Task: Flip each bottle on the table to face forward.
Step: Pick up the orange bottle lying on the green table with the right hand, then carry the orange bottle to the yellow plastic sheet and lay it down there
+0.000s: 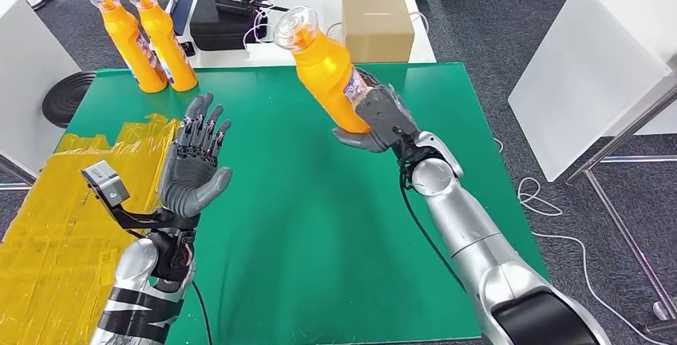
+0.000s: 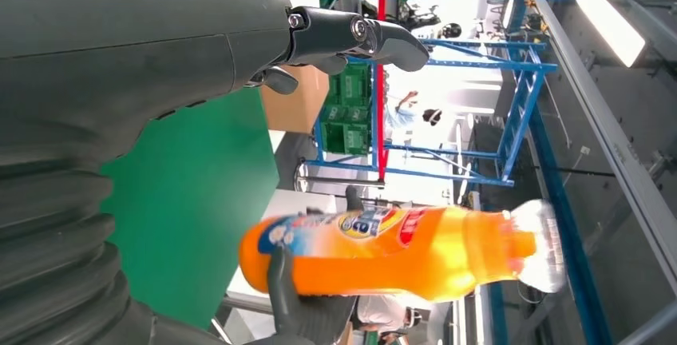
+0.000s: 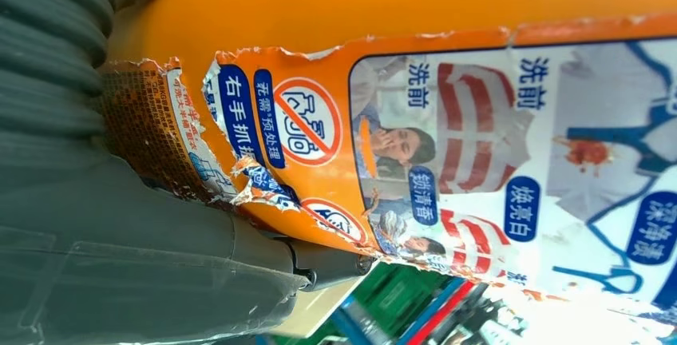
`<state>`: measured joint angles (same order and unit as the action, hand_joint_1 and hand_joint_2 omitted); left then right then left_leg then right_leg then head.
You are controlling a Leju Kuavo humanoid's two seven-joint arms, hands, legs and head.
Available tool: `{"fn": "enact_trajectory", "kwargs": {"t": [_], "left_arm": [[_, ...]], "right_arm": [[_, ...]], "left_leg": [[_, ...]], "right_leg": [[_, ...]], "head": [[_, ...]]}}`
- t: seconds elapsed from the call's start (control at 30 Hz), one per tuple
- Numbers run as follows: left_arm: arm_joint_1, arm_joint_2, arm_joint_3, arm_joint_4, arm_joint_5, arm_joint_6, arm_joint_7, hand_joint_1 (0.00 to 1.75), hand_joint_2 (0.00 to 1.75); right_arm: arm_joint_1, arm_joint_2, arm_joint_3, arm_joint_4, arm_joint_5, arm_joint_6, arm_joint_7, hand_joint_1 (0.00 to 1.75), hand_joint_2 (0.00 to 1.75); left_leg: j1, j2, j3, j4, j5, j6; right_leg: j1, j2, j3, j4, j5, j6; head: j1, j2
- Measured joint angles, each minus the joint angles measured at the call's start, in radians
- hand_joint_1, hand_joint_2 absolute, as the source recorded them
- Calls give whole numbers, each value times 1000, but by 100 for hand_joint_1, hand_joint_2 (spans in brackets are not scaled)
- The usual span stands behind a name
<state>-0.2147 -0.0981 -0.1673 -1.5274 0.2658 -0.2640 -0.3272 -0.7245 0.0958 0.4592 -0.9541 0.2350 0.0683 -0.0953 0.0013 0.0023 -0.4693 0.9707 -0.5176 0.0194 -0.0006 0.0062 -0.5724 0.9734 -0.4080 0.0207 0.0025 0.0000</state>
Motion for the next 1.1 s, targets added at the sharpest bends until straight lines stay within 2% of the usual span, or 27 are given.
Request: {"fn": "enact_trajectory", "kwargs": {"t": [0.27,0.63,1.1], "left_arm": [[-8,-19,-30,0,2,1,3,0,175],[-31,-26,-53,5,12,3,8,0,175],[-49,-27,-53,18,19,7,10,0,175]], "right_arm": [[-1,116,69,2,24,13,18,175,175],[-20,200,163,31,15,21,40,175,175],[-47,228,204,84,4,16,44,175,175]], "left_leg": [[0,0,-1,0,0,0],[0,0,-2,0,0,0],[0,0,-2,0,0,0]], "right_leg": [[0,0,-1,0,0,0],[0,0,-2,0,0,0],[0,0,-2,0,0,0]], "head": [[0,0],[0,0],[0,0]]}}
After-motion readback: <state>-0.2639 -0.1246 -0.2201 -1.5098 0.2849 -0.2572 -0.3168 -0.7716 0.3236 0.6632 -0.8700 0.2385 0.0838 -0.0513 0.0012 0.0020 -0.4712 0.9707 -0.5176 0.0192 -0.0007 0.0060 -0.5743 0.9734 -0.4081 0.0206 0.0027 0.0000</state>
